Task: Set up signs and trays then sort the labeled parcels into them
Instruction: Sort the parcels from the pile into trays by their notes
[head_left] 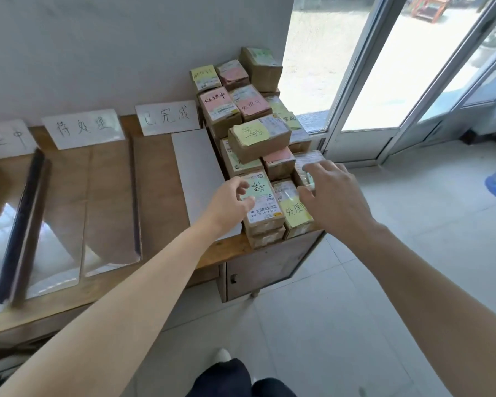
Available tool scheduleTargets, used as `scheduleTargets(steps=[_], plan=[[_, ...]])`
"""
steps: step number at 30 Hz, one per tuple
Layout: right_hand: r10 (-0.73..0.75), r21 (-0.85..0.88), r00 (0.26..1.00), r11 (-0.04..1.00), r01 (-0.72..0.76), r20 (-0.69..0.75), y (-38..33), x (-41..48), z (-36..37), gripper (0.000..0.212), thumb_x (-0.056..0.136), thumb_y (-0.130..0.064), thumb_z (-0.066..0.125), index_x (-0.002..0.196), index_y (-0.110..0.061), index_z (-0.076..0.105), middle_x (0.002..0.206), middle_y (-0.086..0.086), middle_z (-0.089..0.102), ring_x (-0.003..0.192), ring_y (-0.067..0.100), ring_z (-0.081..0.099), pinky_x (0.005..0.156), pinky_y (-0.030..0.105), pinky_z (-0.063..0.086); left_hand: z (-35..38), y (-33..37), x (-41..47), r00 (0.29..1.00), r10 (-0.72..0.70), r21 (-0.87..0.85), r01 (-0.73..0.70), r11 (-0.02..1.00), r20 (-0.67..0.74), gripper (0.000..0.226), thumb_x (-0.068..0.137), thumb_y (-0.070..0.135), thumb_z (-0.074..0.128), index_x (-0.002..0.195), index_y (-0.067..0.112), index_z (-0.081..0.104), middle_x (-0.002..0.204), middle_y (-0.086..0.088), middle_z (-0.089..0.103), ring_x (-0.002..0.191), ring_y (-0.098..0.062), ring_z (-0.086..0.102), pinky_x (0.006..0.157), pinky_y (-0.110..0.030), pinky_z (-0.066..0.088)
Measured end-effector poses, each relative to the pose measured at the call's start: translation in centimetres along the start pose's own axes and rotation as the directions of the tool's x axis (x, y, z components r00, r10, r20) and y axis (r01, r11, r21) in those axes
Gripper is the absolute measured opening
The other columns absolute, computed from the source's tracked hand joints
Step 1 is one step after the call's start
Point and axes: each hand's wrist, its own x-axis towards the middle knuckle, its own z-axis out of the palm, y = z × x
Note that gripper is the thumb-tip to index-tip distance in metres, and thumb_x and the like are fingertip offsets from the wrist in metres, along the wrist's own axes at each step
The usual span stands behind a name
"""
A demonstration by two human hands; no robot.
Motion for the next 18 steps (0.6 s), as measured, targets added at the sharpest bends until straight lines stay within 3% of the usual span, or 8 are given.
scheduleTargets(steps=[5, 11, 18], plan=[[0.028, -0.012, 0.995, 1.0, -0.027, 0.099, 1.8, 1.4, 3.0, 0.039, 0.091, -0.025, 0.05, 0.127, -0.011, 0.051, 0.128, 0.008, 0.054, 0.12, 0.027, 0.045, 0.1, 0.042, 0.039, 2.6, -2.5, 2.4, 0.982, -0.184, -0.082, 0.188, 0.979, 0.05, 0.049, 0.091, 0.022, 0.06, 0.132, 0.006, 0.038, 0.111, -0.002, 0.049, 0.099, -0.016, 0.049, 0.077, -0.025, 0.04], [0.031, 0.039, 0.983, 0.998, -0.039, 0.18, 4.2, 3.2, 4.5, 0.041, 0.092, -0.024, 0.05, 0.131, -0.011, 0.049, 0.125, 0.008, 0.055, 0.116, 0.028, 0.047, 0.096, 0.04, 0.039, 4.7, -2.6, 4.2, 0.924, -0.38, -0.223, 0.381, 0.897, 0.047, 0.044, 0.086, 0.021, 0.067, 0.109, 0.018, 0.03, 0.127, -0.008, 0.053, 0.111, -0.021, 0.056, 0.079, -0.025, 0.045], [-0.096, 0.111, 0.959, 0.991, 0.069, 0.266, 7.8, 6.1, 5.2, 0.042, 0.092, -0.023, 0.05, 0.132, -0.011, 0.048, 0.126, 0.009, 0.055, 0.114, 0.029, 0.049, 0.089, 0.038, 0.042, 6.4, -1.6, 5.4, 0.795, -0.598, -0.456, 0.573, 0.682, 0.104, 0.051, 0.079, 0.024, 0.075, 0.12, 0.008, 0.049, 0.116, -0.004, 0.064, 0.086, -0.011, 0.062, 0.055, -0.019, 0.043]])
